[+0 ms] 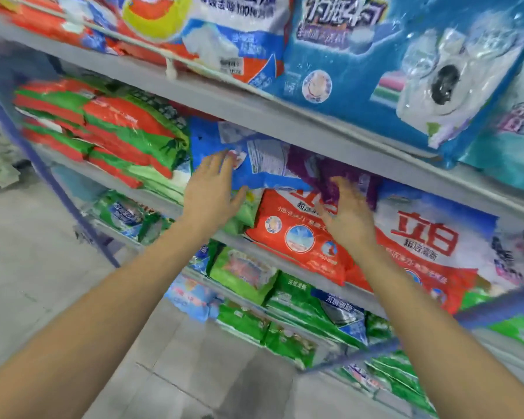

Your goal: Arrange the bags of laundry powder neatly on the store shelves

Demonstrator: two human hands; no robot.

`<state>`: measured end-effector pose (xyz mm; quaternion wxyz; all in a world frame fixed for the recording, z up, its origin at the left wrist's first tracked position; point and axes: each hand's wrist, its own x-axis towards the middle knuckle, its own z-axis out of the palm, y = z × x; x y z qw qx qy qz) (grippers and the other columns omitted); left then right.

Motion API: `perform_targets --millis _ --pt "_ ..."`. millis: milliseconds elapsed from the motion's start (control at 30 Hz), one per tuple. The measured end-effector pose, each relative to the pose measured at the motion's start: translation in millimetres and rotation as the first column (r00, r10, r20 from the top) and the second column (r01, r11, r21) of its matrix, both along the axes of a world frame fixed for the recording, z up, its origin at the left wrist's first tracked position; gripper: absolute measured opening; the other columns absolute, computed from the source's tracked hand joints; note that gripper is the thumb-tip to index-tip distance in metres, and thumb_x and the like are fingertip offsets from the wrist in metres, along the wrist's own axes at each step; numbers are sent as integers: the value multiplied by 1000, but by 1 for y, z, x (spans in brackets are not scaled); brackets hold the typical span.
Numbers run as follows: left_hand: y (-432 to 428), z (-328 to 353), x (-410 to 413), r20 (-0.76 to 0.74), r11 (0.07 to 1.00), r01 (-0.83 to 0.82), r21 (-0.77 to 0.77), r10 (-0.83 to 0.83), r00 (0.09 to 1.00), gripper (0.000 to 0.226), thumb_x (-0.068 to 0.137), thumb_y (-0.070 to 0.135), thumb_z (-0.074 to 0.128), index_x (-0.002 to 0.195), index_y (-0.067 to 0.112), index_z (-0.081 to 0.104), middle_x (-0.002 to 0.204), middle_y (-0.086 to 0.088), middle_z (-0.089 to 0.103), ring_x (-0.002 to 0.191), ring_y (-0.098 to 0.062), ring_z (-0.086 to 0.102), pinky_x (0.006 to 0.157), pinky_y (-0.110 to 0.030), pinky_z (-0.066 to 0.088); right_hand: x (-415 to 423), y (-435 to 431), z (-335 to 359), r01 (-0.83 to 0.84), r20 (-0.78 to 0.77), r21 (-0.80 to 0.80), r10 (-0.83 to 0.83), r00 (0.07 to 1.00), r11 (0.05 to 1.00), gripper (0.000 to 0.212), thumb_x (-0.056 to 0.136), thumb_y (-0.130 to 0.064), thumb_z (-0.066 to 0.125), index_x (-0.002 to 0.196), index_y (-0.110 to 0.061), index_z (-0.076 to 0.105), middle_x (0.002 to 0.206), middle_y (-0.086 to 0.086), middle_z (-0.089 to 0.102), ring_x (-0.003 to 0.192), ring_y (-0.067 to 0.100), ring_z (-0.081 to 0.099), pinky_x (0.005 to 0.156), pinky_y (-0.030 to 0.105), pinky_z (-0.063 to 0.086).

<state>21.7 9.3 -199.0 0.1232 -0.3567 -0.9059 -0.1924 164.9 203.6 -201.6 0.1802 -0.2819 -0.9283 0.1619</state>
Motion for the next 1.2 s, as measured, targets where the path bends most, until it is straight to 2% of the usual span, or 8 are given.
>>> perform_targets --millis 267,467,567,667,767,933,1067,1200 --pt "20 -51 -35 -8 995 4 -101 -5 1000 79 82 60 30 140 7 39 145 -20 38 133 -44 33 104 -63 22 -51 6 -17 17 20 42 -18 1000 999 66 87 -33 60 142 -12 31 138 15 46 123 34 45 97 40 40" --pt "22 -64 -39 -79 995 -2 -95 -5 997 75 87 60 29 141 9 37 148 -19 34 137 -42 27 107 -62 14 -59 10 -25 164 -193 150 -134 972 975 30 95 -22 48 121 -11 59 105 17 68 94 38 62 72 39 46" --pt "21 -65 -39 -75 996 -7 -84 0 997 76 87 61 29 142 9 35 149 -18 31 138 -41 25 108 -62 12 -40 14 -23 124 -321 -40 -130 938 992 24 97 -16 44 87 -3 61 76 15 63 70 29 58 60 31 34" --pt "21 -62 -38 -67 997 -5 -82 -1 998 75 87 60 29 142 9 34 150 -19 30 138 -42 23 108 -61 11 -7 6 -13 -4 -433 -265 -115 894 964 34 98 -13 42 67 -25 46 63 -6 49 57 0 46 57 22 35" --pt "20 -60 -37 -29 996 9 -87 -11 1000 78 85 61 27 142 8 35 150 -20 30 138 -43 23 108 -62 10 26 -9 5 -29 -511 -450 -230 828 893 33 98 -9 41 69 -23 49 69 -7 54 61 -9 51 62 8 37" --pt "17 -40 -33 118 998 48 -39 -43 992 105 62 74 26 144 9 30 154 -16 20 143 -37 11 110 -60 1 77 -26 37 -111 -525 -641 -329 785 759 30 99 -19 40 83 -22 65 76 -13 72 75 2 66 70 14 49" --pt "11 -25 10 34 983 172 60 -174 984 108 60 76 39 140 4 32 151 -22 24 141 -35 16 112 -51 -5 110 -41 55 -195 -543 -722 -370 754 663 26 80 -41 51 78 -29 74 77 -9 73 71 6 68 69 21 55" --pt "17 -19 89 351 839 470 274 -542 763 119 50 81 54 145 24 12 147 7 19 137 -10 21 113 -25 7 145 -48 64 -314 -591 -785 -494 638 533 33 57 -48 73 77 -22 75 80 -2 74 71 10 69 65 22 56"
